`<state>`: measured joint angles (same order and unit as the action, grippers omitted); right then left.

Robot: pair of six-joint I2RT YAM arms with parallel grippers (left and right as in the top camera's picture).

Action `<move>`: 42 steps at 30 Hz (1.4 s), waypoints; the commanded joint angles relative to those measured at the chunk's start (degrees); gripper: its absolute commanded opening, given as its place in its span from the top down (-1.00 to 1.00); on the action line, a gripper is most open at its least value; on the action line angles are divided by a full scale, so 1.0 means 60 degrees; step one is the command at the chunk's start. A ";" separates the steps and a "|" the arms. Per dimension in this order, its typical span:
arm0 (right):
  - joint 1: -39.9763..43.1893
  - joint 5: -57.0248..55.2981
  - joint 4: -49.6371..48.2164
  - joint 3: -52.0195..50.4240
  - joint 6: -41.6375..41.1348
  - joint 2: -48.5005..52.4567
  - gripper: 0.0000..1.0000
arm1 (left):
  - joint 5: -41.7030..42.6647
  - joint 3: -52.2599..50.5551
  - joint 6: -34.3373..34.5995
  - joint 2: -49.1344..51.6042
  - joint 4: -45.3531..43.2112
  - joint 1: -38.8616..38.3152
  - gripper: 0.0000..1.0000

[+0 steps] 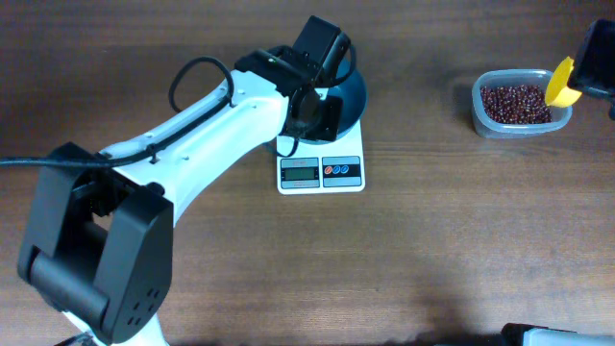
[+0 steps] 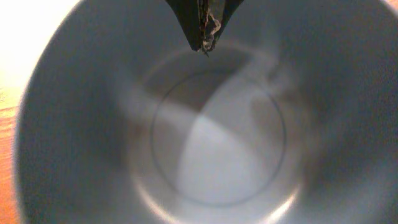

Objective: Scoop item into bowl and weigh 50g on scale

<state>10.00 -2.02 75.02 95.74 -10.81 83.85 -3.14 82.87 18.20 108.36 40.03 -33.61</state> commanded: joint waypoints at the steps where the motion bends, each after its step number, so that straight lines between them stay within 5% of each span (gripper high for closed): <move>1: 0.0025 0.0018 0.0007 0.0135 -0.0106 0.0036 0.92 | 0.0058 0.0852 0.0095 0.0062 -0.0007 0.0066 1.00; 7: 0.0025 0.0015 0.0025 0.0135 -0.0106 0.0036 0.92 | 0.0051 0.2994 0.0084 -0.0342 0.2579 0.0055 1.00; 15: 0.0025 0.0015 0.0040 0.0135 -0.0102 0.0036 0.92 | -0.1945 0.2058 0.0069 -0.4000 0.3763 -0.1417 1.00; 19: 0.0025 0.0022 0.0117 0.0135 -0.0106 0.0036 0.92 | -0.1698 -0.3122 0.0820 -0.6994 0.1450 -0.1694 1.00; 24: 0.0025 0.0018 0.0113 0.0135 -0.0106 0.0036 0.92 | -0.1370 -0.5883 0.0820 -0.7406 -0.0954 -0.1698 1.00; 33: 0.0025 0.0015 0.0106 0.0135 -0.0102 0.0036 0.92 | -0.0681 -0.6324 0.0823 -0.3763 -0.4481 -0.1698 1.00; 42: 0.0025 0.0015 0.0113 0.0135 -0.0102 0.0495 0.92 | -0.0703 -0.6324 0.0816 -0.2612 -0.5774 -0.1698 1.00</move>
<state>10.00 -2.02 75.85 95.85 -10.81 85.86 -7.88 45.15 22.79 90.65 7.18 -43.81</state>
